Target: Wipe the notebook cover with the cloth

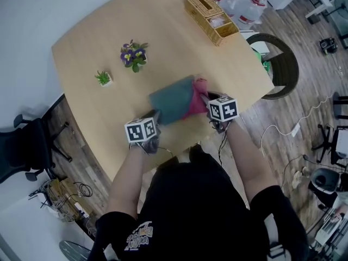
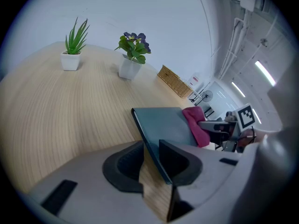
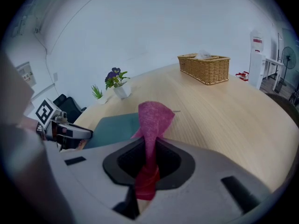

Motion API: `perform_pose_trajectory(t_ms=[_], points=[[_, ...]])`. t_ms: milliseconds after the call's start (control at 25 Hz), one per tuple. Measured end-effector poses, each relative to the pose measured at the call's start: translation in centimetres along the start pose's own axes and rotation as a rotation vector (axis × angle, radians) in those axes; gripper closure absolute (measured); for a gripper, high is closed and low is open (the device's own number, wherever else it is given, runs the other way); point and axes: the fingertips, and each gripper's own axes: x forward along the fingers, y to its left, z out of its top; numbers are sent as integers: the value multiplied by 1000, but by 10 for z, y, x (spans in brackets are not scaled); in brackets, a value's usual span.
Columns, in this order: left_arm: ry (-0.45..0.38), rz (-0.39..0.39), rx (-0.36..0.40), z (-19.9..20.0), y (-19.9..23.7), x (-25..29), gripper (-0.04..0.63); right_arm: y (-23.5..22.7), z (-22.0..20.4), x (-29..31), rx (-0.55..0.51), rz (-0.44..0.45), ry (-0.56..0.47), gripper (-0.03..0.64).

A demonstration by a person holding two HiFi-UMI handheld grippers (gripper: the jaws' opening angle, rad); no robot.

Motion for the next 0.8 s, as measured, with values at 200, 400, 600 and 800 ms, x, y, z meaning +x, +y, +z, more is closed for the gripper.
perform_pose_trajectory(t_ms=[200, 400, 600, 800], points=[[-1, 9, 3, 2, 1, -1, 500, -1, -11, -8, 50, -10, -28, 561], [1, 1, -2, 0, 0, -1, 500, 1, -19, -15, 86, -25, -53, 560], [4, -5, -6, 0, 0, 1, 500, 2, -24, -21, 120, -49, -75, 561], [6, -7, -9, 1, 0, 0, 501, 7, -33, -28, 155, -74, -92, 560]])
